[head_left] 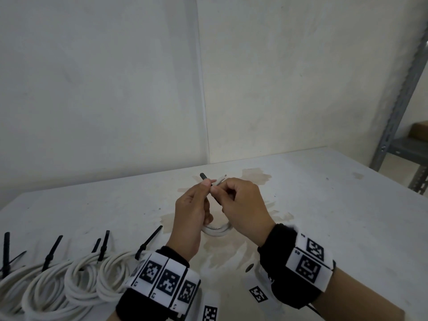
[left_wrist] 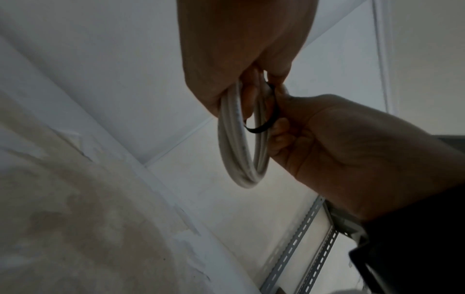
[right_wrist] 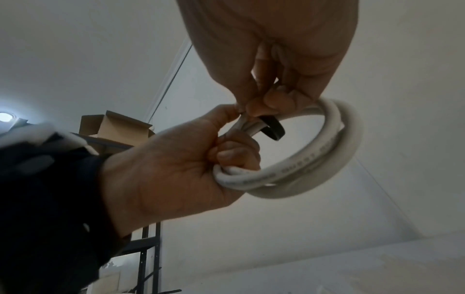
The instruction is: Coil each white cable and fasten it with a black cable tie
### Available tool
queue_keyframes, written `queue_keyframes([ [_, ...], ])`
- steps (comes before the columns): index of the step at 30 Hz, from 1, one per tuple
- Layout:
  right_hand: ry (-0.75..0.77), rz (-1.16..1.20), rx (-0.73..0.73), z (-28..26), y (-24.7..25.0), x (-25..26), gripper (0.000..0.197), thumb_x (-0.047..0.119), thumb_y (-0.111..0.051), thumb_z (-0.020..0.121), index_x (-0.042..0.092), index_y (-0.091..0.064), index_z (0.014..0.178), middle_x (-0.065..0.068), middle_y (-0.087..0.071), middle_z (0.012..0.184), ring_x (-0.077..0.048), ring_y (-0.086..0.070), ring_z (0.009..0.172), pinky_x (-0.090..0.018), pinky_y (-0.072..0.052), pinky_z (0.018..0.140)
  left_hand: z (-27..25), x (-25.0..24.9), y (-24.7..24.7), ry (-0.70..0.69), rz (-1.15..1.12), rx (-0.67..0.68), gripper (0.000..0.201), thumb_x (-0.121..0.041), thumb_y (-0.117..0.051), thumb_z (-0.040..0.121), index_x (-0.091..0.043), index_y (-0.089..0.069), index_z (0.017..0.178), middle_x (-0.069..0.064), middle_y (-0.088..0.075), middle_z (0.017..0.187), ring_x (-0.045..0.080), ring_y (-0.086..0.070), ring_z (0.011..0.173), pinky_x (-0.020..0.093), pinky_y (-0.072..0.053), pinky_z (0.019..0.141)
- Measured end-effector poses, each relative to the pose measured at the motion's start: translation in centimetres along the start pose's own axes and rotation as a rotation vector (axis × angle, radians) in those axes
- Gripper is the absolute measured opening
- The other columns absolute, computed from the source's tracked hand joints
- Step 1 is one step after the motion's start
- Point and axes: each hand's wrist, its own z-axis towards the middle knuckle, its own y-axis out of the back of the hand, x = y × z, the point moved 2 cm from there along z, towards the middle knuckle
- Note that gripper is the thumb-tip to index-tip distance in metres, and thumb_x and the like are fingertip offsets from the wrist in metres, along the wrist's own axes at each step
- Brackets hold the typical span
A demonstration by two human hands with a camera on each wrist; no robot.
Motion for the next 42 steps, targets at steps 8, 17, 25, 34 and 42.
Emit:
queue_keyframes([
  [8,0.032,0.012,0.094,-0.2,0.0,0.2,0.024,0.013,-0.059,0.088,0.021,-0.055,0.066,0.003,-0.057,0.062,-0.007,-0.054,0.056,-0.017,-0.043,0.057,0.6,-0.7,1.3,-0.013,-0.052,-0.045,0.028,-0.027,-0.048,0.094,-0.008,-0.068,0.095,-0.006,-0.029,0.045,0.006,-0.026,0.04,0.018,-0.028,0.04],
  [17,0.046,0.094,0.064,0.0,-0.1,0.6,0.025,0.011,-0.06,0.087,0.019,-0.06,0.064,0.012,-0.057,0.052,-0.002,-0.055,0.046,-0.01,-0.041,0.05,0.2,-1.1,0.9,-0.029,0.015,-0.018,0.022,-0.022,-0.051,0.093,-0.011,-0.069,0.088,-0.006,-0.032,0.046,0.006,-0.029,0.04,0.018,-0.029,0.041],
  [25,-0.017,0.166,0.012,2.1,1.2,1.6,0.012,0.025,-0.056,0.09,0.021,-0.062,0.081,0.001,-0.062,0.087,-0.011,-0.051,0.071,-0.021,-0.045,0.07,0.4,-2.2,2.0,-0.031,0.053,0.006,0.015,-0.022,-0.056,0.09,-0.011,-0.064,0.083,-0.011,-0.029,0.041,0.006,-0.024,0.038,0.016,-0.026,0.038],
  [34,0.006,0.114,0.22,1.7,0.4,1.7,0.022,0.014,-0.055,0.091,0.017,-0.063,0.071,-0.001,-0.063,0.079,-0.009,-0.058,0.075,-0.018,-0.048,0.072,-0.8,-1.6,2.0,-0.003,0.087,0.039,0.016,-0.019,-0.059,0.088,-0.015,-0.066,0.074,-0.007,-0.029,0.042,0.008,-0.024,0.041,0.02,-0.025,0.043],
  [42,0.025,0.032,0.035,2.7,2.7,2.7,0.021,0.016,-0.051,0.093,0.015,-0.061,0.074,0.003,-0.057,0.059,0.001,-0.051,0.046,-0.008,-0.036,0.049,-1.7,-1.3,1.2,-0.006,0.143,0.087,0.016,-0.016,-0.058,0.088,-0.013,-0.066,0.075,-0.011,-0.039,0.038,0.004,-0.028,0.038,0.016,-0.029,0.04],
])
